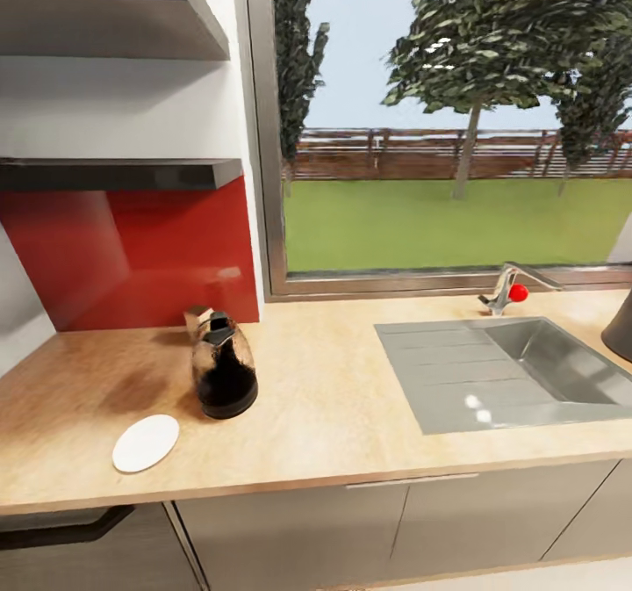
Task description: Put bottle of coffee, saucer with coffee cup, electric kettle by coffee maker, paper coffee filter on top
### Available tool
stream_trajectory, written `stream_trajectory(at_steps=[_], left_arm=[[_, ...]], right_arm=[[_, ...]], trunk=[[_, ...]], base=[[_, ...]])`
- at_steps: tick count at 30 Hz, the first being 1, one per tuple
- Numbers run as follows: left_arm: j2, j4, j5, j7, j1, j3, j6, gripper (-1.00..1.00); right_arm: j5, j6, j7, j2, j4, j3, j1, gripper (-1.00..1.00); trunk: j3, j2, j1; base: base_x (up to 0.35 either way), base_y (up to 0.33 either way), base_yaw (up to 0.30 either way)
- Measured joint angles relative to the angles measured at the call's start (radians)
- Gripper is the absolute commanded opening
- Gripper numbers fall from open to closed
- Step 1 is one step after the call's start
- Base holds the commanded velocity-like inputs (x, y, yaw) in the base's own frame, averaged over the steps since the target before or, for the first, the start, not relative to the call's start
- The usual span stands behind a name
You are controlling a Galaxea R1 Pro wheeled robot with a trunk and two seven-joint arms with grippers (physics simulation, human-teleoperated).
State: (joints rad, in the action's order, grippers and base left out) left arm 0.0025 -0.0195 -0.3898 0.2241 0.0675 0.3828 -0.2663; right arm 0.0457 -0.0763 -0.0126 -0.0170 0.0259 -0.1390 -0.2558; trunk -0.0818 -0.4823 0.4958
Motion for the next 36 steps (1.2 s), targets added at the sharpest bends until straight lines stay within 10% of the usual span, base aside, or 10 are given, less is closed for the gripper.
stream_trajectory(at_steps=[21, 36], left_arm=[[0.000, 0.000, 0.000, 0.000, 0.000, 0.000, 0.000, 1.00], [0.000, 0.000, 0.000, 0.000, 0.000, 0.000, 0.000, 1.00]], right_arm=[[0.000, 0.000, 0.000, 0.000, 0.000, 0.000, 0.000, 1.00], [0.000, 0.000, -0.002, 0.002, 0.001, 0.000, 0.000, 1.00]], trunk=[[0.000, 0.000, 0.000], [0.000, 0.000, 0.000]], base=[[-0.109, 0.299, 0.117], [-0.129, 0.297, -0.162]])
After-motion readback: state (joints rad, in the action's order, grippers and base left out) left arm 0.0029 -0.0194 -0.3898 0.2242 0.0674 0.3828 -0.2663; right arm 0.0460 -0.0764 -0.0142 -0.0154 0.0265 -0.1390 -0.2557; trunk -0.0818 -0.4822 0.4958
